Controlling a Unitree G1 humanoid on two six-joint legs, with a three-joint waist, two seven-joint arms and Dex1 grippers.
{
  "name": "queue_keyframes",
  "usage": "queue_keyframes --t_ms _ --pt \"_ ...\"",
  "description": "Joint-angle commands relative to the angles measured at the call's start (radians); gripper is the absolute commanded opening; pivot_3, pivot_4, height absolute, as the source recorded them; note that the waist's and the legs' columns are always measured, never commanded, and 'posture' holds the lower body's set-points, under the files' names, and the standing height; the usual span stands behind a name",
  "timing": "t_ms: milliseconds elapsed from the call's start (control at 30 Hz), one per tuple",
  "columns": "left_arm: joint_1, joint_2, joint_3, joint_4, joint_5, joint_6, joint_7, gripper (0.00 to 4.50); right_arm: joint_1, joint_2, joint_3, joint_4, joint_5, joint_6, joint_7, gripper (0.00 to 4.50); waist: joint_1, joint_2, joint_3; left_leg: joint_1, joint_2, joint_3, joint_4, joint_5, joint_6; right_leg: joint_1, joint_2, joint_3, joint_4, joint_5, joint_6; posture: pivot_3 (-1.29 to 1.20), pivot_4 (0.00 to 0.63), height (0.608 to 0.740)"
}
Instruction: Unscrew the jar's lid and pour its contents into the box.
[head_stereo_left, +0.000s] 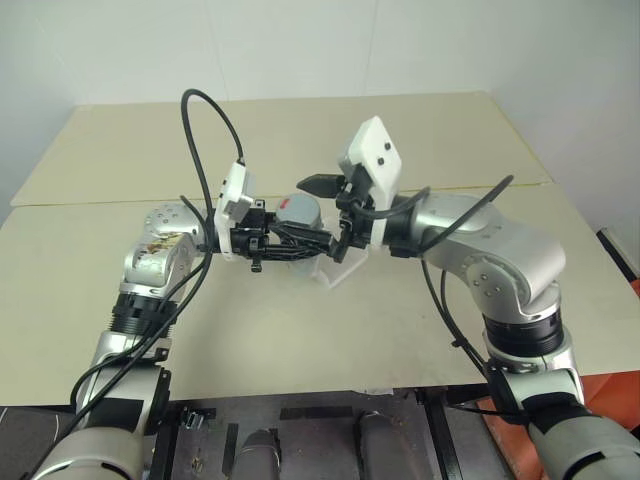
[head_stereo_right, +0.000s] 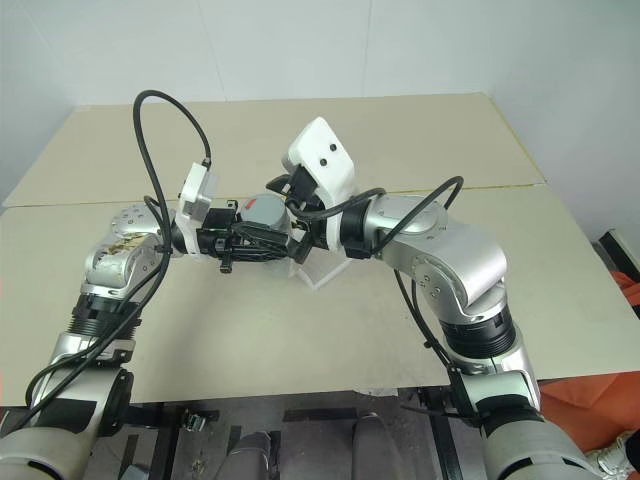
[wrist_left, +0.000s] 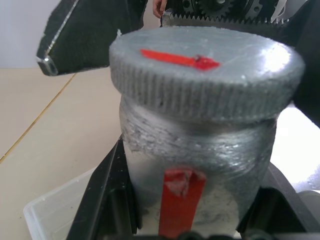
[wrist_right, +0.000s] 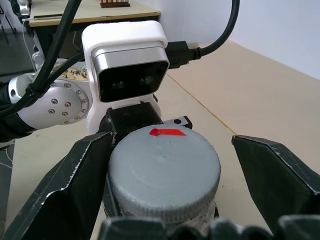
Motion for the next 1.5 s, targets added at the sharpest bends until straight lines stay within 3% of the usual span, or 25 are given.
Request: queue_keyframes --t_ms 33,167,367,633,800,933,1100,1267,1433,1500 --pt "-0.016 0.008 0.008 -0.013 0.002 -0.020 -0.006 1.92 -0.024 -0.004 -0.024 -0.026 0.005 -0.010 0.012 3.92 0.000 0.000 0.000 0.000 0.000 0.000 0.000 0.000 0.000 0.000 0.000 0.000 0.000 0.000 0.000 0.00 0.150 0.740" --pt "-0.012 0.011 0.007 -0.016 0.002 -0.023 -0.008 1.92 -0.022 -0.002 -0.036 -0.032 0.009 -0.005 0.009 2.76 0.000 0.000 0.000 0.000 0.000 0.000 0.000 0.000 0.000 0.000 0.000 0.000 0.000 0.000 0.000 0.00 0.150 0.740" --pt "0.018 0.019 -0.001 -0.043 0.003 -0.018 -0.010 1.92 -0.040 0.017 -0.109 -0.030 0.071 0.040 -0.018 2.76 0.000 0.000 0.000 0.000 0.000 0.000 0.000 0.000 0.000 0.000 0.000 0.000 0.000 0.000 0.000 0.00 0.150 0.740" --pt "0.054 0.052 -0.001 -0.049 0.014 -0.044 -0.035 1.92 -0.089 0.005 -0.304 -0.007 0.303 0.206 -0.055 2.76 0.001 0.000 0.000 0.000 0.000 0.000 -0.001 0.000 0.000 0.000 0.000 0.000 0.000 0.000 0.000 0.00 0.150 0.740" --pt "0.060 0.071 0.033 -0.054 0.010 -0.035 0.001 1.92 0.042 -0.096 -0.289 -0.065 0.175 0.115 -0.101 2.76 0.009 0.000 0.000 -0.001 0.000 0.000 0.000 0.000 0.000 0.000 0.000 0.000 0.000 0.000 0.000 0.00 0.150 0.740" --pt "0.070 0.105 0.106 -0.048 -0.003 -0.018 0.078 1.92 0.323 -0.168 -0.271 -0.129 0.006 -0.015 -0.153 2.76 0.019 0.000 0.000 -0.001 0.000 0.000 0.000 0.000 0.000 0.000 0.000 0.000 -0.001 0.000 0.000 0.00 0.150 0.740" --pt "0.085 0.130 0.151 -0.046 0.017 -0.027 0.167 1.92 0.543 -0.126 -0.268 -0.118 -0.108 -0.104 -0.234 2.76 0.020 0.000 0.000 -0.001 0.000 0.001 0.000 0.000 0.000 -0.001 0.000 0.001 -0.001 0.000 0.000 0.00 0.150 0.740" --pt "0.091 0.098 0.174 -0.057 0.046 -0.044 0.318 1.92 0.586 -0.063 -0.236 0.012 -0.224 -0.157 -0.308 2.76 0.026 0.000 0.000 0.002 0.000 0.001 -0.001 0.000 0.000 0.001 0.000 0.001 -0.007 0.000 0.000 0.00 0.150 0.740" --pt "0.106 0.008 0.142 -0.090 0.153 -0.075 0.540 1.92 0.586 -0.054 -0.211 0.103 -0.285 -0.163 -0.312 4.34 0.031 0.000 0.000 0.001 0.000 0.001 0.000 0.000 0.000 0.001 0.000 0.001 -0.008 0.000 0.000 0.00 0.150 0.740" --pt "0.104 -0.021 0.126 -0.094 0.195 -0.081 0.612 1.92 0.604 -0.069 -0.217 0.074 -0.280 -0.143 -0.293 4.47 0.030 0.000 0.000 0.000 0.000 0.001 0.000 0.000 0.000 0.001 0.000 0.001 -0.008 0.000 0.000 0.00 0.150 0.740"
